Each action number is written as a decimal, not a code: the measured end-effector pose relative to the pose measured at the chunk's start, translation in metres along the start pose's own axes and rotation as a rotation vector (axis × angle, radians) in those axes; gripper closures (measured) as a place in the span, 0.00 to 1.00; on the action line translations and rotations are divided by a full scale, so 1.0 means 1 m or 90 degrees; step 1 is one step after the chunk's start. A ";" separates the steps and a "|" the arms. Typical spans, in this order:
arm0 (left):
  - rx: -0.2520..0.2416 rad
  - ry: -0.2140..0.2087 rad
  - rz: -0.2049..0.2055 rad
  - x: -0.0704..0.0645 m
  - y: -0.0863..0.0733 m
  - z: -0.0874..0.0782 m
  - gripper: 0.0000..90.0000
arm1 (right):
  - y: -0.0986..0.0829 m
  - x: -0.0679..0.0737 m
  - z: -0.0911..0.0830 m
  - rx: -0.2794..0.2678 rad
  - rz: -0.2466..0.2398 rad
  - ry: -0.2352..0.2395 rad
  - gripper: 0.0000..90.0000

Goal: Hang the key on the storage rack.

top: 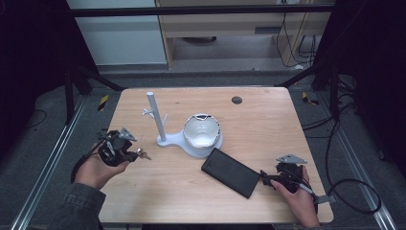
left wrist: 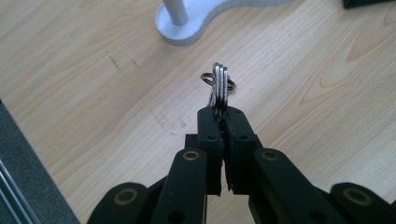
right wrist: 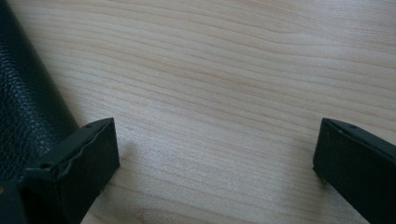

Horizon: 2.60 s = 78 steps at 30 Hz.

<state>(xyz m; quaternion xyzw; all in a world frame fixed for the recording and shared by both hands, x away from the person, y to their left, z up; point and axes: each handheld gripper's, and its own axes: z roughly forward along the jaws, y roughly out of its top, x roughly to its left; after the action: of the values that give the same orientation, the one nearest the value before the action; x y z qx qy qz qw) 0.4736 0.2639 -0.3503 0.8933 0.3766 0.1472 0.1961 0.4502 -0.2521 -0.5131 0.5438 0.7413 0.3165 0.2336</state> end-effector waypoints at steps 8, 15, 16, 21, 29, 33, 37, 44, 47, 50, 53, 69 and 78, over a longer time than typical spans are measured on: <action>-0.008 0.007 -0.014 0.020 0.014 -0.019 0.96 | 0.000 0.000 0.001 -0.002 0.000 0.002 0.00; -0.003 0.024 -0.004 0.022 0.027 -0.029 0.96 | 0.000 0.000 0.000 -0.001 0.001 -0.002 0.01; -0.004 0.027 -0.003 0.022 0.032 -0.032 0.96 | 0.000 0.000 0.000 -0.002 0.001 -0.002 0.01; -0.009 0.025 -0.001 0.024 0.040 -0.035 0.96 | 0.000 0.000 0.000 -0.002 0.003 -0.001 0.01; -0.003 0.044 0.014 0.028 0.062 -0.042 0.96 | 0.000 0.000 0.000 0.000 -0.001 -0.001 0.01; -0.004 0.048 0.013 0.031 0.069 -0.043 0.96 | 0.000 0.000 0.000 0.000 -0.003 -0.001 0.01; -0.008 0.053 0.003 0.035 0.075 -0.051 0.96 | 0.000 0.000 0.000 0.000 -0.003 0.000 0.01; -0.008 0.056 0.005 0.037 0.085 -0.054 0.96 | 0.000 -0.001 0.000 0.000 -0.004 0.000 0.01; -0.004 0.055 0.008 0.037 0.088 -0.053 0.96 | 0.000 -0.001 0.000 0.000 -0.004 0.000 0.01; -0.003 0.054 0.008 0.037 0.089 -0.051 0.96 | 0.000 -0.001 0.000 0.000 -0.004 0.000 0.00; -0.002 0.053 0.009 0.037 0.090 -0.050 0.96 | 0.000 -0.001 0.000 0.000 -0.004 0.001 0.01; 0.005 0.054 0.016 0.034 0.099 -0.046 0.96 | 0.000 -0.001 0.000 0.001 -0.004 0.000 0.00; 0.010 0.055 0.013 0.037 0.101 -0.040 0.96 | 0.000 -0.001 0.000 0.001 -0.005 0.001 0.01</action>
<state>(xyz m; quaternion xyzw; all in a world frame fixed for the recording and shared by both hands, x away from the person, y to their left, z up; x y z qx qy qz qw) 0.5438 0.2358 -0.2646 0.8914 0.3767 0.1851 0.1710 0.4506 -0.2526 -0.5134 0.5410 0.7436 0.3156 0.2341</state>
